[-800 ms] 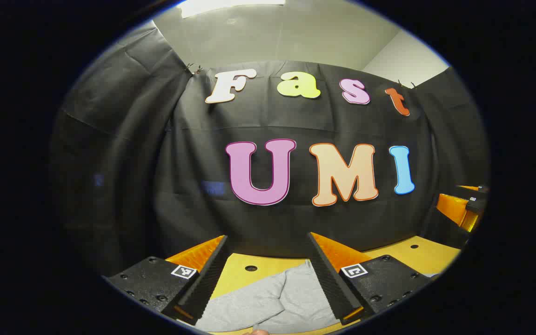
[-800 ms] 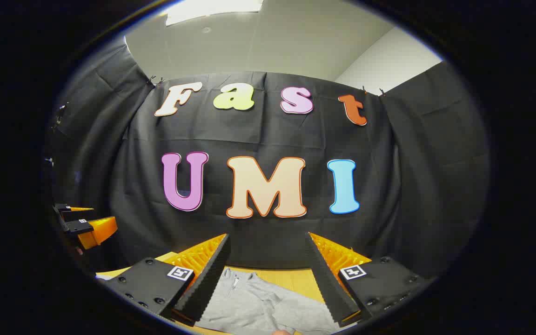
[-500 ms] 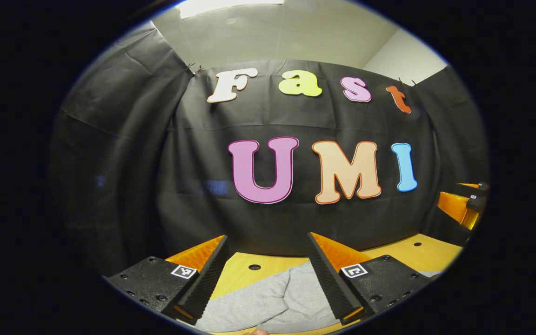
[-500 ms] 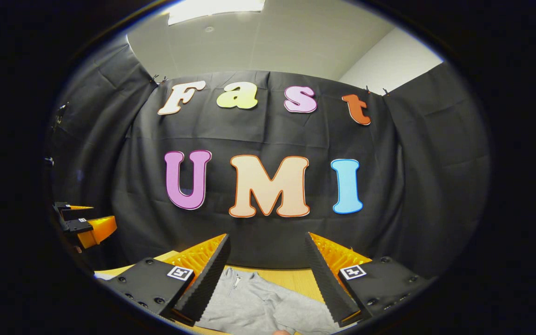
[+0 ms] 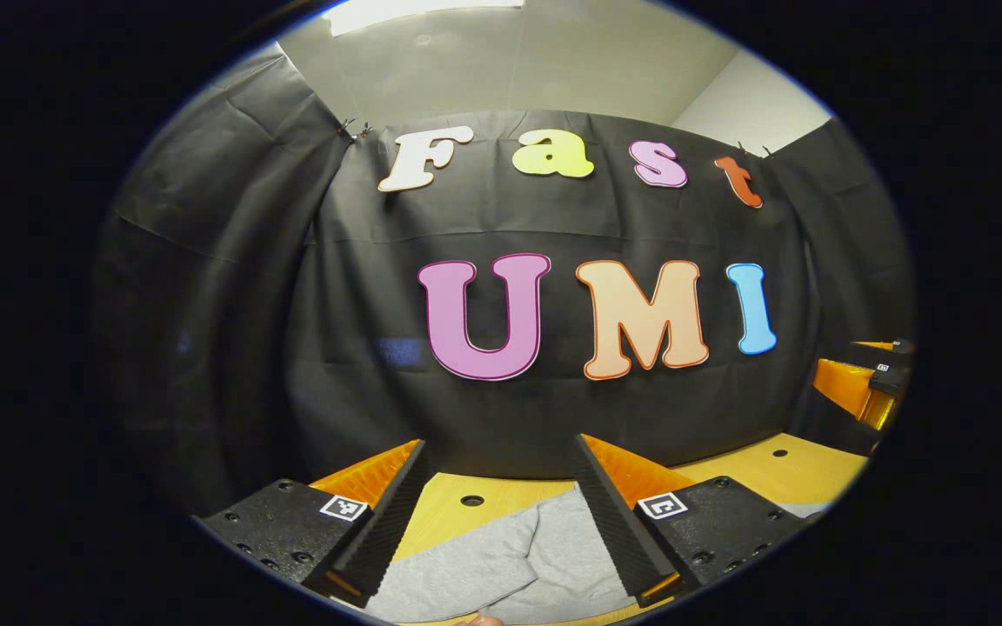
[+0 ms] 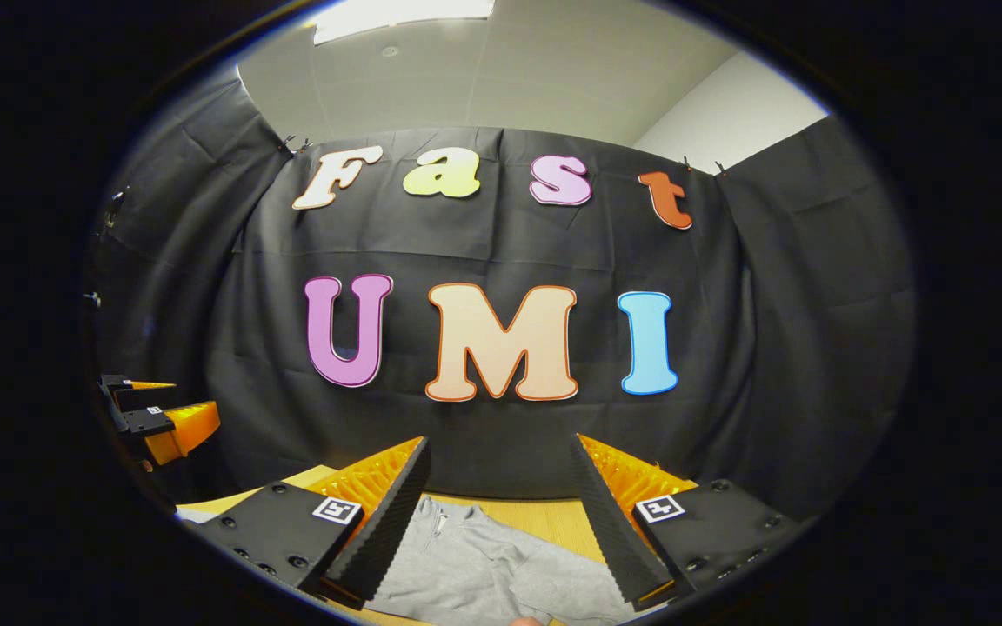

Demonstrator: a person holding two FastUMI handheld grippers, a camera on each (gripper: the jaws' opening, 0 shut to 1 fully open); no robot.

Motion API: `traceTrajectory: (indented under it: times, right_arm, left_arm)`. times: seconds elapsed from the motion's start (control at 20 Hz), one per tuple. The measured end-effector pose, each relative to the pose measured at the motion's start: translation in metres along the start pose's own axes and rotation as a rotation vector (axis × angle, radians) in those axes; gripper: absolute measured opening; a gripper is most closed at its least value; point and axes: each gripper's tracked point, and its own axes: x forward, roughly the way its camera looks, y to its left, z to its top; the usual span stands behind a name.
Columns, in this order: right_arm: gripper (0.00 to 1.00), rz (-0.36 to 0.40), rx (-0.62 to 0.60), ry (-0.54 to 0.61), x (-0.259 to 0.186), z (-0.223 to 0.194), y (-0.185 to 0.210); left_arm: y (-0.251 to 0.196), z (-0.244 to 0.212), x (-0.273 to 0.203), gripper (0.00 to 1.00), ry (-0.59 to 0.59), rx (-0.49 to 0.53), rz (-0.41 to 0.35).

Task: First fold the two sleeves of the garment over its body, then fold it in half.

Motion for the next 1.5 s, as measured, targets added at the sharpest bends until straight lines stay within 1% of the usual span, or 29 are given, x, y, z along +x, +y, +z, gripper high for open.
traceTrajectory:
  times: [0.25, 0.35, 0.4, 0.45, 0.55, 0.6, 0.65, 0.85, 0.9, 0.95, 1.0, 1.1, 1.3, 1.4, 1.45, 1.5]
  right_arm:
    - [1.0, -0.004, 0.001, 0.005, 0.003, -0.003, -0.001]
    - [1.0, -0.005, 0.001, 0.009, 0.003, -0.005, -0.001]
    - [1.0, -0.007, 0.0, 0.011, 0.004, -0.005, -0.002]
    - [1.0, -0.01, -0.001, 0.014, 0.004, -0.007, -0.004]
    - [0.99, -0.018, -0.004, 0.017, 0.005, -0.008, -0.01]
    - [1.0, -0.018, -0.009, 0.021, 0.007, -0.007, -0.013]
    - [1.0, -0.027, -0.017, 0.023, 0.008, -0.009, -0.019]
    - [0.99, -0.088, -0.048, 0.052, 0.01, -0.017, -0.06]
    - [0.96, -0.106, -0.054, 0.064, 0.01, -0.019, -0.071]
    - [0.96, -0.123, -0.062, 0.076, 0.01, -0.025, -0.082]
    - [0.99, -0.139, -0.073, 0.086, 0.01, -0.029, -0.094]
    - [1.0, -0.171, -0.094, 0.111, 0.011, -0.039, -0.119]
    - [1.0, -0.24, -0.128, 0.203, 0.003, -0.069, -0.175]
    - [0.96, -0.276, -0.129, 0.257, -0.005, -0.086, -0.201]
    - [0.99, -0.292, -0.127, 0.281, -0.008, -0.094, -0.212]
    - [0.99, -0.306, -0.127, 0.307, -0.012, -0.102, -0.22]
  left_arm:
    - [0.002, 0.0, 0.005, 0.98, 0.0, 0.014, -0.001]
    - [0.003, -0.002, 0.005, 0.96, 0.0, 0.016, -0.001]
    - [0.003, -0.002, 0.006, 0.98, 0.001, 0.015, -0.001]
    - [0.002, -0.003, 0.006, 0.96, 0.004, 0.015, -0.003]
    - [0.0, -0.004, 0.007, 0.98, 0.006, 0.014, -0.006]
    - [-0.001, -0.003, 0.008, 0.96, 0.004, 0.012, -0.01]
    - [-0.004, -0.004, 0.009, 0.98, 0.004, 0.01, -0.015]
    - [-0.015, -0.005, 0.013, 0.98, 0.004, -0.002, -0.038]
    - [-0.018, -0.004, 0.014, 0.98, 0.003, -0.004, -0.043]
    - [-0.021, -0.004, 0.013, 0.98, 0.001, -0.003, -0.049]
    - [-0.024, -0.004, 0.013, 0.96, 0.001, -0.001, -0.054]
    - [-0.027, -0.001, 0.012, 0.98, -0.004, 0.005, -0.059]
    - [-0.034, 0.002, 0.012, 0.96, -0.018, 0.007, -0.071]
    - [-0.035, 0.001, 0.012, 0.96, -0.015, 0.009, -0.075]
    - [-0.035, 0.0, 0.012, 0.96, -0.013, 0.01, -0.075]
    - [-0.036, 0.001, 0.012, 0.98, -0.013, 0.01, -0.075]
